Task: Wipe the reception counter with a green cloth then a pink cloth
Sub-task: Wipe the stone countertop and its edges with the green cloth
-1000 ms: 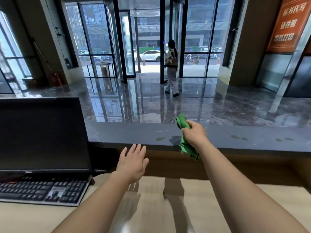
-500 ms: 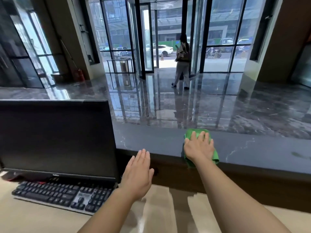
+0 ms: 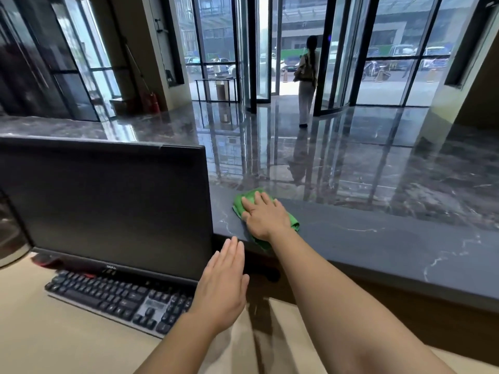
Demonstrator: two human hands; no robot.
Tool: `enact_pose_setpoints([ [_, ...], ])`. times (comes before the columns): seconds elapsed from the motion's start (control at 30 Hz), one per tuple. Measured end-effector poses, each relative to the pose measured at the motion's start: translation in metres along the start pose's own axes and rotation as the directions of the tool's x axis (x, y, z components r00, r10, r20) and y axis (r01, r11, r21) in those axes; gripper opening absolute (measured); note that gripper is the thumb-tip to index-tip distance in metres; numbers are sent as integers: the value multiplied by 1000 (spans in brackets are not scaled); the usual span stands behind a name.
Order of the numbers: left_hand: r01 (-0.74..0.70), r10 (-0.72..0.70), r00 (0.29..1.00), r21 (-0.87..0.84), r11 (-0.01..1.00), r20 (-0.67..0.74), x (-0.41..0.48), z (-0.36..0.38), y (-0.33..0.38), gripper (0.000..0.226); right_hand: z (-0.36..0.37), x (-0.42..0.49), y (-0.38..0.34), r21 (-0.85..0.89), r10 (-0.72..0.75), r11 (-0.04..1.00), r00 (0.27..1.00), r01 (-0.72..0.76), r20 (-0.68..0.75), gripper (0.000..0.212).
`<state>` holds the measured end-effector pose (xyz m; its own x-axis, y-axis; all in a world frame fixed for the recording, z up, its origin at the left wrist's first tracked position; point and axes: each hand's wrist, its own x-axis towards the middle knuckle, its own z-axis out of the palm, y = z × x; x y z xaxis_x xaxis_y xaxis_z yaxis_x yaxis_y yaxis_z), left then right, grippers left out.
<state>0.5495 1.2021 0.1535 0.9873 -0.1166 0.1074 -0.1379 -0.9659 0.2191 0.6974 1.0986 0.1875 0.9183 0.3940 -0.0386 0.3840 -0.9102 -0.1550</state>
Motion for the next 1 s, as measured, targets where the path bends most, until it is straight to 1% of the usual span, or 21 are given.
enact_pose_setpoints([
  [0.1,9,-9,1000,3,1000,-16,3,4,2,63,-4,9,-14,25,-172,985,983,170,60,50],
  [0.17,22,-22,999,14,1000,-27,4,6,7,63,-11,7,-14,107,-257,963,962,247,95,51],
  [0.2,29,-28,999,21,999,-32,4,6,9,63,-14,5,-12,179,-290,946,952,269,102,51],
  [0.27,40,-39,999,29,999,-35,4,6,13,63,-17,-3,-5,365,-317,892,944,266,88,51],
  [0.33,37,-36,998,41,998,-42,4,6,17,62,-17,-12,8,547,-280,812,958,202,61,50],
  [0.4,15,-13,999,57,998,-38,4,4,21,61,-16,-21,28,631,-220,761,975,151,32,48],
  [0.47,4,-2,999,61,998,-34,4,3,24,60,-17,-27,49,620,-152,775,988,122,-5,46],
  [0.53,7,-6,1000,56,998,-29,3,1,26,60,-18,-28,61,548,-101,830,994,105,-37,46],
  [0.63,10,-9,1000,58,998,-20,3,0,24,59,-17,-20,54,330,-82,940,996,83,-17,48],
  [0.67,15,-14,1000,56,998,-18,3,-1,23,59,-17,-15,46,257,-79,963,997,78,-7,49],
  [0.73,22,-21,1000,56,998,-21,3,-2,21,59,-17,-7,31,173,-75,982,997,71,13,51],
  [0.83,31,-29,999,74,997,-18,4,-2,15,59,-16,8,5,138,-119,984,991,111,52,53],
  [0.9,31,-29,999,83,996,-20,5,-2,12,59,-15,15,-11,129,-195,974,978,184,73,54],
  [0.97,28,-27,999,94,995,-20,5,-1,11,59,-15,15,-19,177,-284,948,955,266,83,53],
  [1.0,30,-28,999,97,995,-23,5,-1,11,59,-15,13,-19,241,-316,926,946,290,77,53],
])
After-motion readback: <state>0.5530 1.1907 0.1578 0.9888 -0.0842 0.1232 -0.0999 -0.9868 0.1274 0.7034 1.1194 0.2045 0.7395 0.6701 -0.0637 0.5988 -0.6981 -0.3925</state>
